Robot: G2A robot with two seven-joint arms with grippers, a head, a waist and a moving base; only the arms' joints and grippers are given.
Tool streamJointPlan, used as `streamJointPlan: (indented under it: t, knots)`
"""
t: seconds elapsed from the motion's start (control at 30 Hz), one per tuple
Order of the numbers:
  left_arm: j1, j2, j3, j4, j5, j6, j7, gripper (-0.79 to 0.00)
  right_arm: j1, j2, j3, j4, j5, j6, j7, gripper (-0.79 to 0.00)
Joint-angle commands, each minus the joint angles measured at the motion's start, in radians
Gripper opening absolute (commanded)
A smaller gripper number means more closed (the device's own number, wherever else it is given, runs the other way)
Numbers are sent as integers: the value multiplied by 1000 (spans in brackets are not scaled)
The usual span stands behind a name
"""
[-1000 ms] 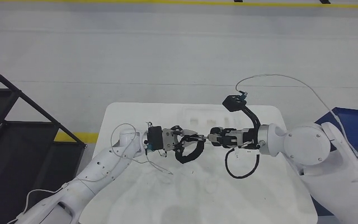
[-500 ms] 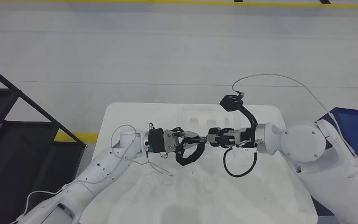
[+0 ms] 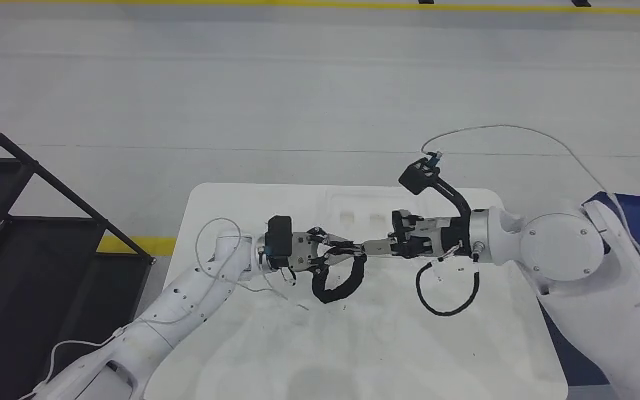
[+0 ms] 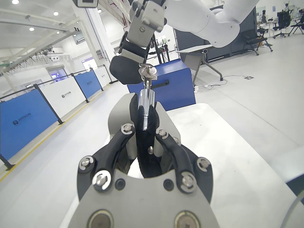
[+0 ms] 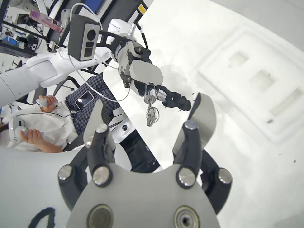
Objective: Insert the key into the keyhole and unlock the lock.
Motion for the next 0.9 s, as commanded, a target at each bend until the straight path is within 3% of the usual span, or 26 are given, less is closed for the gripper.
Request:
streamJointPlan:
  t: [0.0, 0.2, 0.37, 0.57, 0.87]
  knots:
    - [0, 0, -7, 2, -37, -43, -29, -785, -2, 5, 16, 4, -25, -101, 17, 0]
    - [15, 13, -51, -47, -260, -190, -177, -785, -31, 21, 52, 11, -80, -301, 60, 0]
    - [29, 41, -18, -100, -398, -200, -311, -785, -49, 28, 71, 22, -91, -348, 56, 0]
    - [-4, 87, 50, -154, -601, -200, -526, -785, -60, 31, 80, 47, -64, -392, 46, 0]
    - [-37, 133, 46, -187, -823, -200, -771, -785, -60, 31, 80, 47, -64, -392, 46, 0]
